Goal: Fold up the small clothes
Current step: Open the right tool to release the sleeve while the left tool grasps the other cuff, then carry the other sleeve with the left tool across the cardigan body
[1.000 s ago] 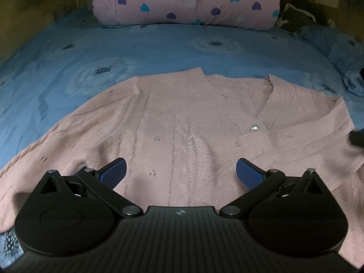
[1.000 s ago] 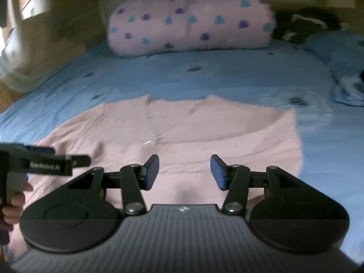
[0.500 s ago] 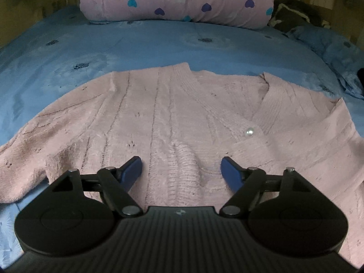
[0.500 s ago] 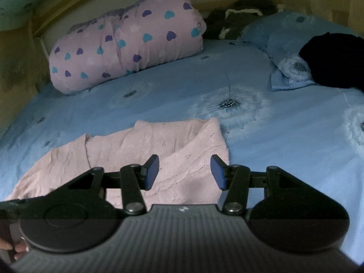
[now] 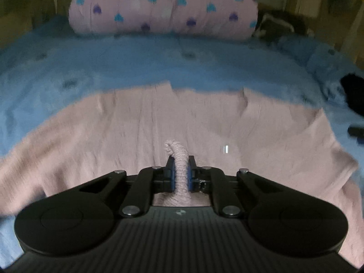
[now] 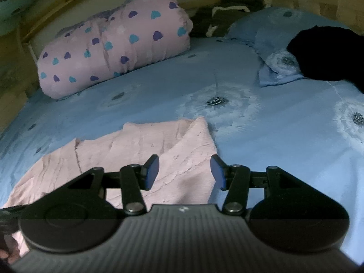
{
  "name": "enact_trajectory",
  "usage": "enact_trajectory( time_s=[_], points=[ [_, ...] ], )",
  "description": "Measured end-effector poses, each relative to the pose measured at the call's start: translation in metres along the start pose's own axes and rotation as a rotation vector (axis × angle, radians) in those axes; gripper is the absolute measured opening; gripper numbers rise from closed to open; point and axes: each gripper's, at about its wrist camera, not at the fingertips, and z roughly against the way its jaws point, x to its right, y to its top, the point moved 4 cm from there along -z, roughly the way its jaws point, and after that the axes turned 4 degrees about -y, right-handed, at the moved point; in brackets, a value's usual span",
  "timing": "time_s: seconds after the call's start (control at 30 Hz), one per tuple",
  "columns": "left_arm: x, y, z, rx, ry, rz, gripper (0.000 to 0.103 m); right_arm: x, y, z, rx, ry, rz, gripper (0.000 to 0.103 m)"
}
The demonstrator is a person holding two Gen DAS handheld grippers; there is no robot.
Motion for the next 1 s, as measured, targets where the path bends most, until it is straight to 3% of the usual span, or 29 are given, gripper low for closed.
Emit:
enact_trajectory(
  time_s=[0.1,0.17,0.23,0.3,0.43,0.63,0.73,0.87,1.0],
  points=[
    [-0.014,0.023,0.019,0.090,0.030,0.031,0.012,0.000,-0.001,0.001,0.006,-0.012,0.002,0.052],
    [-0.030,0.033,0.023,0.120,0.101,0.046,0.012,0.000,-0.001,0.001,0.010,-0.014,0.007,0.052],
    [-0.046,0.032,0.017,0.109,0.196,0.040,0.012,-0.001,-0.001,0.000,0.008,-0.016,0.011,0.052],
    [-0.059,0.022,0.007,0.065,0.235,0.049,0.012,-0.001,-0.003,-0.001,0.000,-0.019,0.015,0.052],
    [-0.072,-0.004,-0.016,-0.036,0.217,0.063,0.013,-0.003,-0.005,-0.005,-0.022,-0.025,0.038,0.052],
    [-0.073,-0.011,-0.026,-0.038,0.250,0.003,0.019,-0.011,-0.021,-0.022,-0.116,-0.047,0.108,0.052],
    [-0.077,-0.008,-0.024,-0.042,0.257,-0.006,0.027,-0.017,-0.033,-0.036,-0.182,-0.068,0.163,0.052],
    [-0.085,-0.004,-0.007,-0.044,0.251,0.031,0.050,-0.022,-0.037,-0.041,-0.180,-0.094,0.205,0.059],
    [-0.101,0.000,0.020,-0.029,0.240,0.061,0.056,-0.021,-0.036,-0.037,-0.176,-0.091,0.191,0.059]
  ],
)
